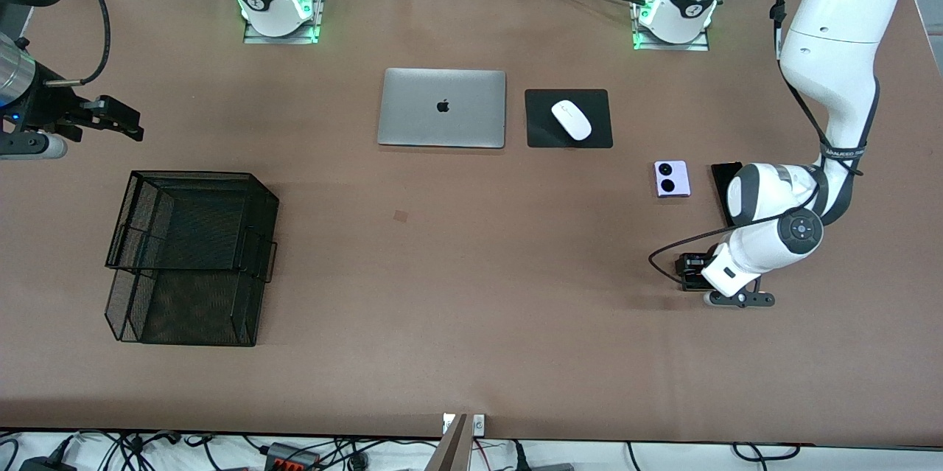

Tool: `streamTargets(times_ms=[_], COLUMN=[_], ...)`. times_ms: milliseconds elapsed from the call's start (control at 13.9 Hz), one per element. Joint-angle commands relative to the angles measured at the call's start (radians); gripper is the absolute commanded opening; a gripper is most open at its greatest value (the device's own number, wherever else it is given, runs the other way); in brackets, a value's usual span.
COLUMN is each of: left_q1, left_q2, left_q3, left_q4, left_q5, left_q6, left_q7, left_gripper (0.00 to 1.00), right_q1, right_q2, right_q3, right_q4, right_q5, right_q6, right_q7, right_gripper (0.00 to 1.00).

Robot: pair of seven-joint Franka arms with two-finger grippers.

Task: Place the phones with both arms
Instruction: 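Grasp the small black flip phone with the left gripper, then carry the flip phone beside the laptop and open the left gripper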

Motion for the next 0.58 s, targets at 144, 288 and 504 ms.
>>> streamTargets(times_ms=[144,288,504], left_q1=[-0.020,-0.086,-0.254], left_q2=[-0.070,-0.060,0.004], left_q3=[-0.128,-0.162,-0.162], left_q4=[0.131,0.142,0.208], left_q5=[0.004,0.005,0.005], left_q6=[-0.274,-0.279,-0.271], left_q7=[-0.043,-0.110,-0.216], left_gripper=[0.29,0.29,0.27], right_q1=[-0.002,-0.002,-0.002], right_q2=[-0.001,-0.001,0.005], right_q3=[0.010,0.010,0.010], right_q4=[0.010,0.010,0.010], right_q5=[-0.001,-0.001,-0.002], right_q6=[-0.007,-0.008,-0.007], right_q7=[0.013,0.013,0.013], right_gripper=[1.00,1.00,1.00])
